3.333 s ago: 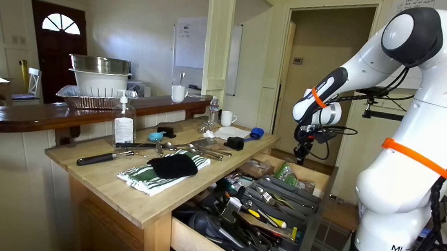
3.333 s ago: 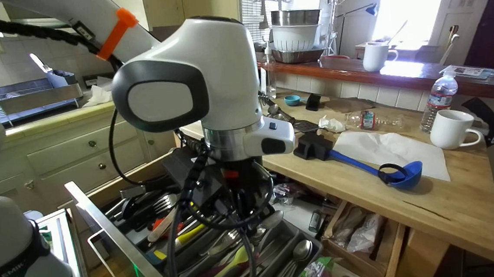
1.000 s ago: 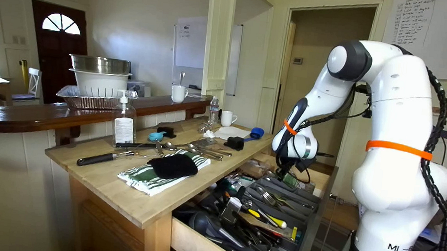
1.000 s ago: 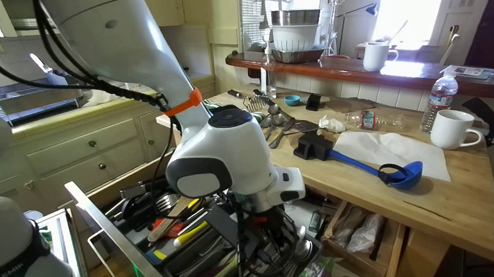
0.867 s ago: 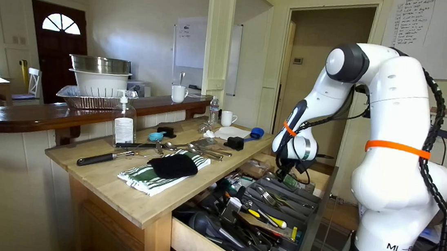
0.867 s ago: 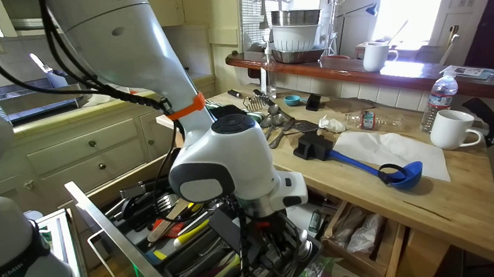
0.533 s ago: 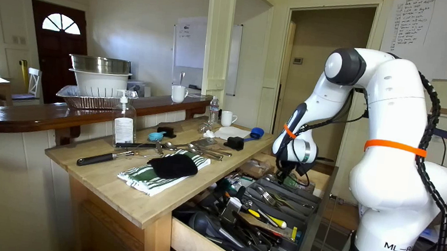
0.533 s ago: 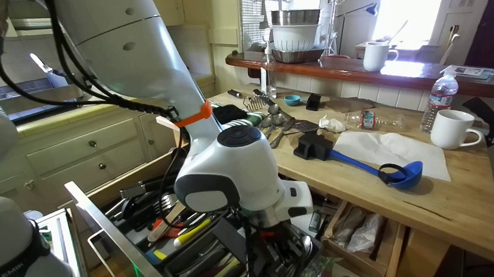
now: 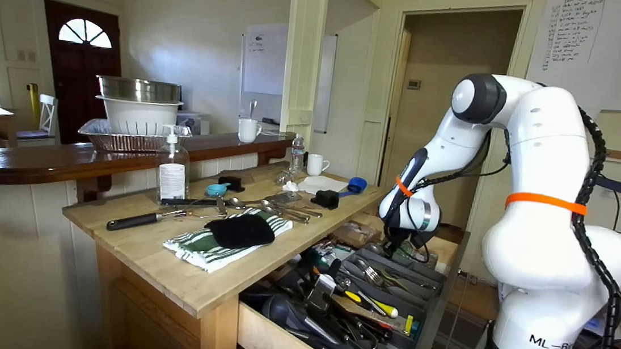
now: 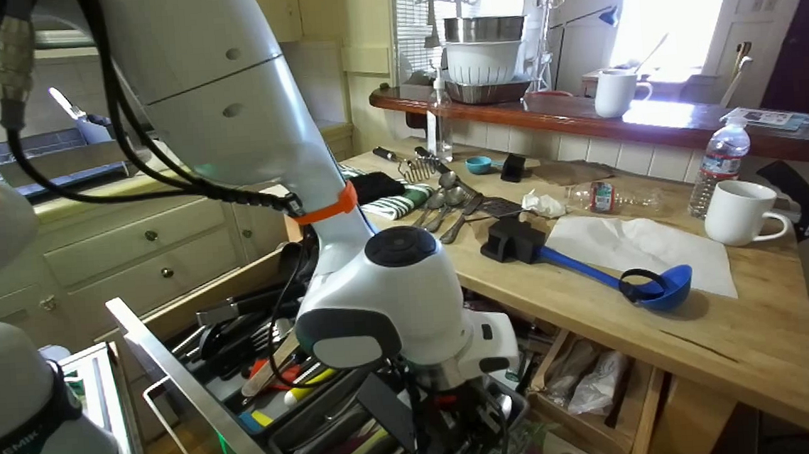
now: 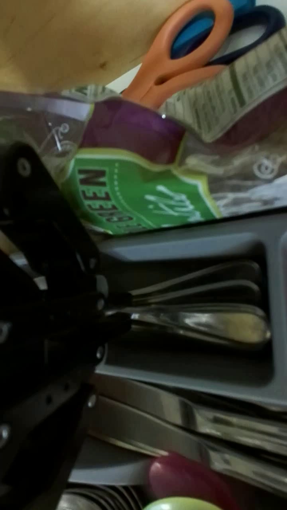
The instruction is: Put the spoon inside the drawer in the utensil holder
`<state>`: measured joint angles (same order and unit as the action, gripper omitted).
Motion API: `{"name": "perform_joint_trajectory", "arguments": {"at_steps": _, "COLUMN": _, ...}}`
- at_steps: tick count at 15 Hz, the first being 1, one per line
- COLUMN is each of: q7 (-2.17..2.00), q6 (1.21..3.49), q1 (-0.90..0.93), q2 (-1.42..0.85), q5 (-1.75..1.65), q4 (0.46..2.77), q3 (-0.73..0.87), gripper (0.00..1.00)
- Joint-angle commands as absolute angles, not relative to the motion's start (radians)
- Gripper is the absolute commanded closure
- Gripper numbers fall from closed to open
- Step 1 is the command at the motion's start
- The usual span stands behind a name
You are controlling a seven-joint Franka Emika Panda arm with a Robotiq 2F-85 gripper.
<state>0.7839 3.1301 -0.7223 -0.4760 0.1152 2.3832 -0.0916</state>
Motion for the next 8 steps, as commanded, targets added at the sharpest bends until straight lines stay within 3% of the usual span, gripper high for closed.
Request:
{"name": "perform_joint_trajectory", "arguments": {"at_steps": 1, "q7": 0.751, "q6": 3.149, "q1": -0.8, "q2": -0.513, "q5": 0.024, "q4": 2.368, "q3": -0.15, "gripper": 0.98}}
{"name": "perform_joint_trajectory", "arguments": {"at_steps": 2, "q7": 0.744, "q6": 3.137, "q1": -0.808, "q2": -0.508, "q5": 0.005, "q4": 2.369, "q3": -0.154, "gripper": 0.67}}
{"name": "perform_joint_trajectory", "arguments": {"at_steps": 3, "q7": 0.732, "q6": 3.14, "q1": -0.806, "q2": -0.499, "q5": -0.014, "q4": 2.373, "q3": -0.149, "gripper": 0.66}}
{"name": "perform_joint_trajectory", "arguments": {"at_steps": 8, "q7": 0.659, "q6": 3.076, "q1": -0.834, "q2": -0.308, "q5": -0.016, "q4": 2.444, "q3": -0.21, "gripper": 0.31}}
